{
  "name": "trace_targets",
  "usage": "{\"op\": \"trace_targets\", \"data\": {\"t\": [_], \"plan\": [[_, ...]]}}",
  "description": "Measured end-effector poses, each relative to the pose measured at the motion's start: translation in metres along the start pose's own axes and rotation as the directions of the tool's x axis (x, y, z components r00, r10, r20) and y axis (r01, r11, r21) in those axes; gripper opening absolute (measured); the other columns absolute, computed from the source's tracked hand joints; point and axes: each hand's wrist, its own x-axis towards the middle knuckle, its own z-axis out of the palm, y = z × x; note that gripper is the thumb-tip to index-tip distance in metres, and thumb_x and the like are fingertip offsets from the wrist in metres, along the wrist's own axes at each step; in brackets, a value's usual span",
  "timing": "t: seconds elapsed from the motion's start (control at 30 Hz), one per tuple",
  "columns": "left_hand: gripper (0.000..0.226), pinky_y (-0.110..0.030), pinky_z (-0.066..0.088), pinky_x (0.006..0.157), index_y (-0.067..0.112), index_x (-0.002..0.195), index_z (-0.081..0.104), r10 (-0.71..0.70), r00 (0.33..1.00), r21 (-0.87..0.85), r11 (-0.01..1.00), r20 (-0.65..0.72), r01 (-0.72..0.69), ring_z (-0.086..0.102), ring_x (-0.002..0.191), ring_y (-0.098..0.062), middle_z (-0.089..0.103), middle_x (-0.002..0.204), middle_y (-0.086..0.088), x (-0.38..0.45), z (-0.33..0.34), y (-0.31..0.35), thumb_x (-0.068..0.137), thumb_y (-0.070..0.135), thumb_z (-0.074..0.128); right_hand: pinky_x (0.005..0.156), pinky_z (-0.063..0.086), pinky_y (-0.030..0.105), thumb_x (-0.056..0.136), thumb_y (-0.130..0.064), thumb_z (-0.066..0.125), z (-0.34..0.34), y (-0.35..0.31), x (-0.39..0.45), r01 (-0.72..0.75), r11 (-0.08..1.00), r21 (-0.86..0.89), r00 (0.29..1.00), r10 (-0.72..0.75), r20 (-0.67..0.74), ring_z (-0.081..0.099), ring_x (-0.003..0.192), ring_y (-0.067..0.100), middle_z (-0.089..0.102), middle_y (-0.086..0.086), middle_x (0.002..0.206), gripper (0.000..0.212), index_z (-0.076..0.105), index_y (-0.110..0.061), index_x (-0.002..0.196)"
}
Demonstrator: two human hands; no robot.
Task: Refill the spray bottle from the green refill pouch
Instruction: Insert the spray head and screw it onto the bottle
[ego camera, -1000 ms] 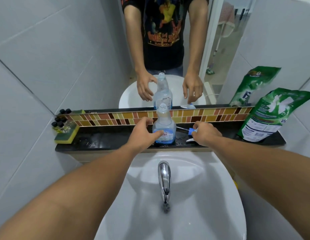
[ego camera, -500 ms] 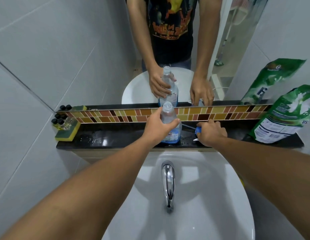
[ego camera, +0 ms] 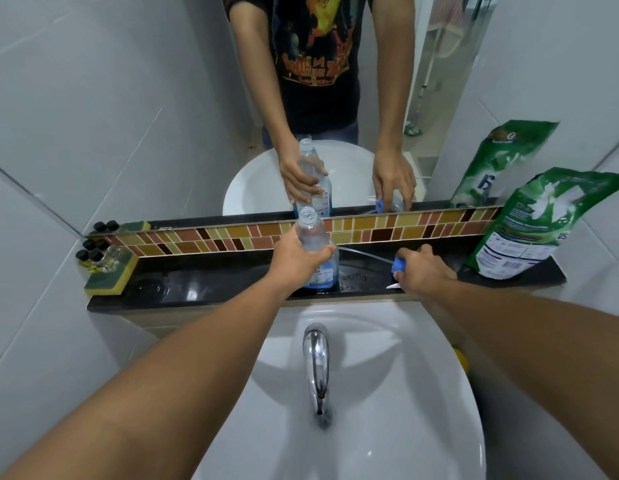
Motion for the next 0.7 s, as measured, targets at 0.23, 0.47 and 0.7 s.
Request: {"op": "trace_targets", "data": {"t": [0.23,0.47,0.7], "plan": [[0.049,-0.039,0.05,0.093,0.021,0.127,0.062,-0.029,0.999,-0.025,0.999,0.027,0.029,0.064,0.104,-0.009,0.07,0.114,0.009,0.001,0.001,0.0,0.083,0.024,0.084,0.087,0.053,0.047,0.098,-0.041,0.063,-0.022,0.042,-0.029,-0.036,0.996,0.08,0.997,0.042,-0.071,0.056,0.097,0.029,0.043,0.008,0.126,0.039,0.053,-0.033,0.135],[0.037,-0.043,0.049,0.095,0.023,0.112,0.065,-0.03,0.999,-0.012,0.999,0.019,0.03,0.066,0.1,-0.011,0.072,0.107,0.008,0.001,0.0,0.001,0.082,0.023,0.086,0.088,0.051,0.046,0.097,-0.041,0.06,-0.048,0.056,-0.051,0.032,0.989,0.147,0.986,-0.008,-0.164,0.057,0.098,0.033,0.043,0.009,0.127,0.039,0.053,-0.033,0.135],[0.035,-0.045,0.049,0.096,0.028,0.108,0.061,-0.028,0.999,0.006,1.0,0.035,0.027,0.063,0.104,-0.019,0.067,0.104,0.011,-0.002,-0.001,0.003,0.083,0.024,0.085,0.084,0.058,0.049,0.098,-0.041,0.061,-0.077,0.044,-0.076,0.117,0.97,0.214,0.962,-0.057,-0.265,0.062,0.098,0.027,0.042,0.006,0.135,0.045,0.051,-0.033,0.141]]}}
